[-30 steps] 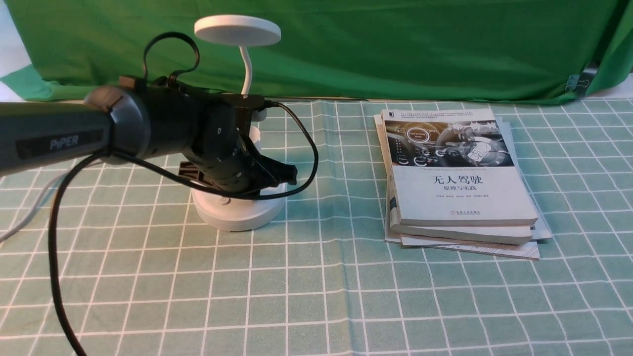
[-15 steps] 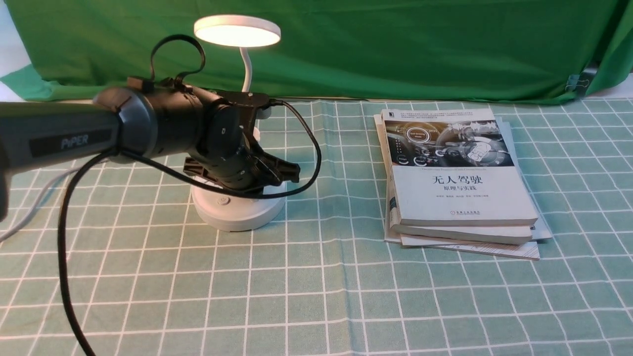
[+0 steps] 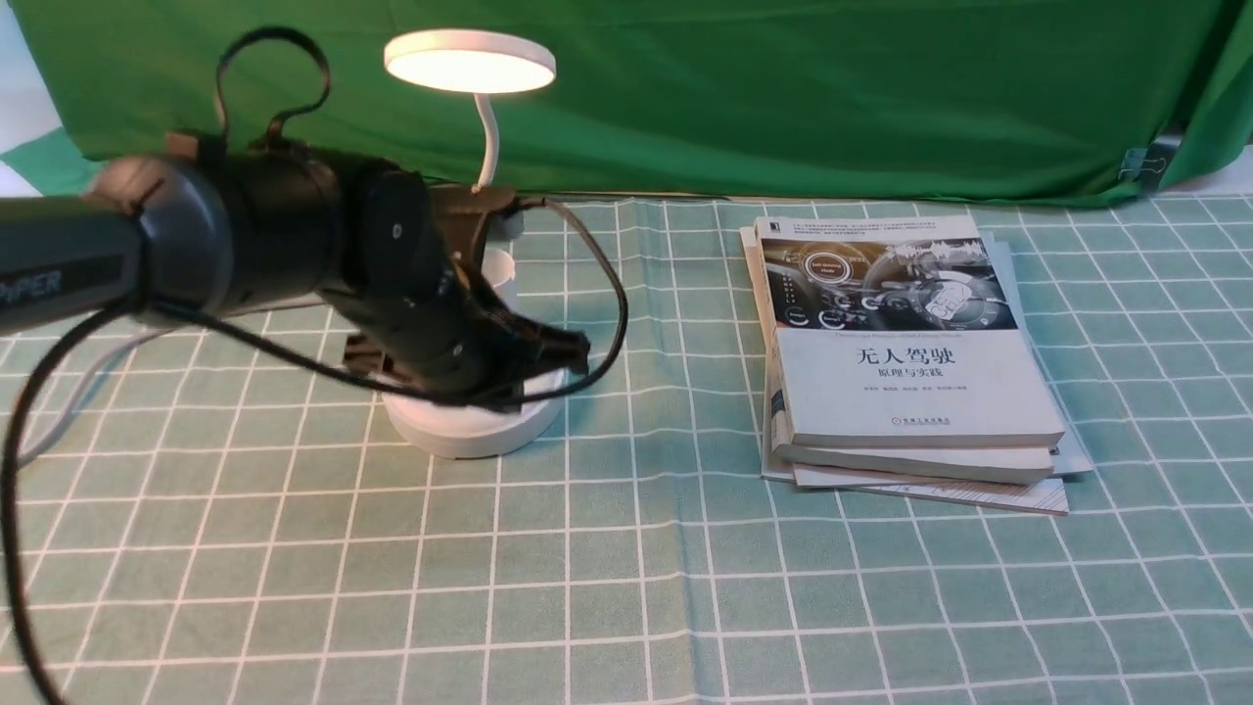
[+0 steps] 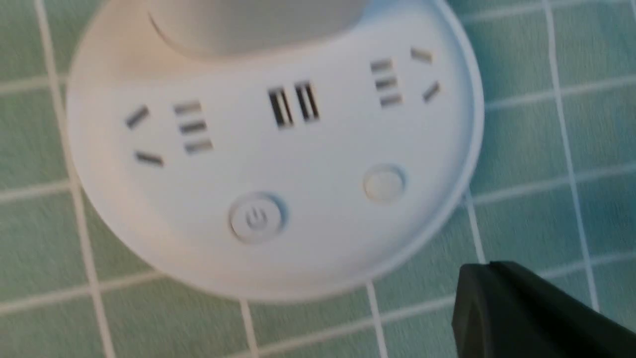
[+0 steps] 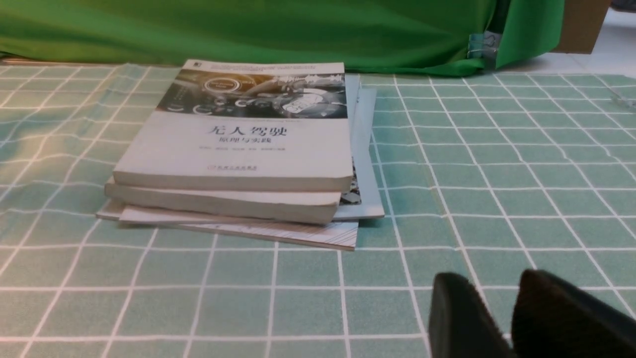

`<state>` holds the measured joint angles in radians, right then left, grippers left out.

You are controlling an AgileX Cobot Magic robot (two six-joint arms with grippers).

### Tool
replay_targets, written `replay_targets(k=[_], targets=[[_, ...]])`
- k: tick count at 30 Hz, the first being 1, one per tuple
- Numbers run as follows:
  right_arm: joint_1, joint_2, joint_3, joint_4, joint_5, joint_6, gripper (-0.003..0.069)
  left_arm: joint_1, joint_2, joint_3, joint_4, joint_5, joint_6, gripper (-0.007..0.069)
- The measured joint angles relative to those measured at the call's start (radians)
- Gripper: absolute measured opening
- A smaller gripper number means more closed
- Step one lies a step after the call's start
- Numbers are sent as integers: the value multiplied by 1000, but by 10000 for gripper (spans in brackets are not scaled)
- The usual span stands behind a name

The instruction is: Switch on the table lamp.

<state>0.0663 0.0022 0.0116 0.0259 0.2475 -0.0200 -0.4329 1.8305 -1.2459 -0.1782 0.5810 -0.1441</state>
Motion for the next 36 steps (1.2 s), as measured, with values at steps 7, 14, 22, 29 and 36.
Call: replay_targets(k=[7,14,22,29,36], targets=[[0,0,0,0,0,0,238,-1,-368,258,-250,-9,235,1],[0,0,0,0,0,0,238,-1,-904,524,-316,-168,380,1],[0,0,0,0,0,0,238,-1,-1385,847,-294,-354,409,1],[0,0,0,0,0,0,238,-1,-1580,1028,-292,-362,409,1],[0,0,0,0,0,0,238,-1,-1593,1121,-199,-382,412,1]])
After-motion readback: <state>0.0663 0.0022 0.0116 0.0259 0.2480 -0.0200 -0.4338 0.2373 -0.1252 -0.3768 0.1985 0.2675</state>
